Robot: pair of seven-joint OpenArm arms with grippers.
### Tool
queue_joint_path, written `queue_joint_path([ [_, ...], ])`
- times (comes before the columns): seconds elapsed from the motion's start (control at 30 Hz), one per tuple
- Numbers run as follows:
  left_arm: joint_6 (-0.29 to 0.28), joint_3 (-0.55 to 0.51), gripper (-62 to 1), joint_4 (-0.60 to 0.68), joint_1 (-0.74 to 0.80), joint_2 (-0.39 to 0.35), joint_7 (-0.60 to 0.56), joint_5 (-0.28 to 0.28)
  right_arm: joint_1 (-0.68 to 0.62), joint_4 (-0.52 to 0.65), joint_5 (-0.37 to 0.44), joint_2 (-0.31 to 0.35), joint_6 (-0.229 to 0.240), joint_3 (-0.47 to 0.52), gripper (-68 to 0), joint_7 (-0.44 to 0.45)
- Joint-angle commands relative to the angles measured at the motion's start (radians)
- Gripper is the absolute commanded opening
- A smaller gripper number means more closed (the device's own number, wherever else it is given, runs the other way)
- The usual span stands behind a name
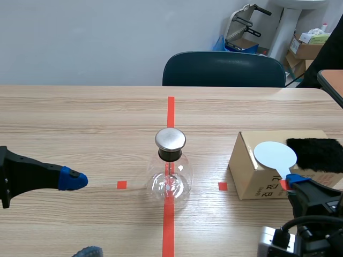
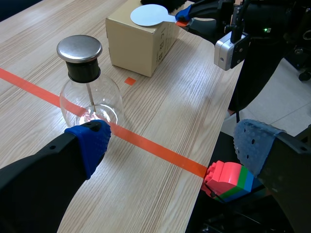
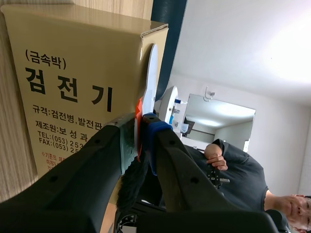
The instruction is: Do the electroscope experiment
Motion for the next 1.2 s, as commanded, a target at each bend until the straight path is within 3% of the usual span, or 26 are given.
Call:
queue_joint_path([
  [0.0,0.003,-0.008,-6.5,0.007,0.002,0.007,-0.014,-0.010,-0.002,0.018,0.006,0.011,-0.010,0.010,-66.4,-0.004],
  [0.57,0.007,-0.008,-6.5,0.007,0.002,0.007,-0.010,-0.010,-0.002,0.018,0.006,0.011,-0.009,0.010,-66.4,-0.004],
  [0.8,0.010,-0.008,-6.5,0.007,0.002,0.007,-0.010,-0.010,-0.002,0.018,0.006,0.011,0.043,0.010,-66.4,-0.004],
  [1.17,0.010,-0.008,-6.5,0.007,0.002,0.007,-0.011,-0.010,-0.002,0.018,0.006,0.011,0.043,0.010,-66.4,-0.004],
])
